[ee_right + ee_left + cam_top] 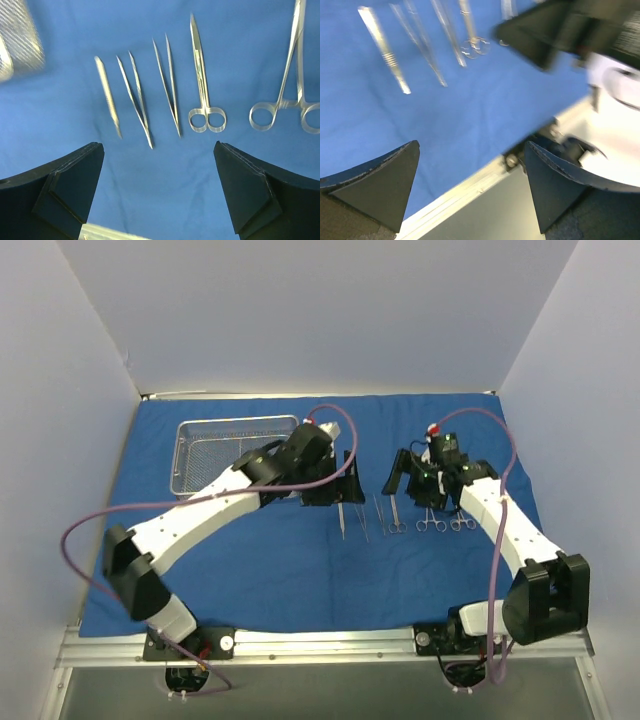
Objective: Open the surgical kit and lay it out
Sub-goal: Reset both arms
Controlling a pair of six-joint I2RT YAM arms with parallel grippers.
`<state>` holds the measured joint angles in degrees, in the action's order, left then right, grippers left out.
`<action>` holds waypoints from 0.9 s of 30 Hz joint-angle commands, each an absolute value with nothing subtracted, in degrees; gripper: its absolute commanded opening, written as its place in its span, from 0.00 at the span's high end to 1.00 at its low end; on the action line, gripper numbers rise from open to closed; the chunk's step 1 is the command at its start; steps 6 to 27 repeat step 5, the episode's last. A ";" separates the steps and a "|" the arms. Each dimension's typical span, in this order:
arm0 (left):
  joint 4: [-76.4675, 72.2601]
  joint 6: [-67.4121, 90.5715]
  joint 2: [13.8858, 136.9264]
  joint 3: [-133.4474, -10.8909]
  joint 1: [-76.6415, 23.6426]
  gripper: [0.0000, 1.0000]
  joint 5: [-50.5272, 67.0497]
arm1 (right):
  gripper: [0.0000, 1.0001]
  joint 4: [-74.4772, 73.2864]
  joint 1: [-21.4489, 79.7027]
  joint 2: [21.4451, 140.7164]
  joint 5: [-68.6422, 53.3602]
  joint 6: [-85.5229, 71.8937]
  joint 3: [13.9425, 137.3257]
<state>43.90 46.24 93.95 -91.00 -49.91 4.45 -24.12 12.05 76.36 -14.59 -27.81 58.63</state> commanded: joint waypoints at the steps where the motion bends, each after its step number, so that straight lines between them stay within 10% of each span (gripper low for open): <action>1: 23.53 46.75 88.88 -78.43 -48.96 0.06 13.61 | 0.00 -20.06 12.48 70.34 -18.01 -28.38 51.28; 27: 12.24 47.55 84.21 -68.84 -46.94 0.06 17.57 | 0.00 -4.02 13.01 60.58 -23.28 -30.40 41.06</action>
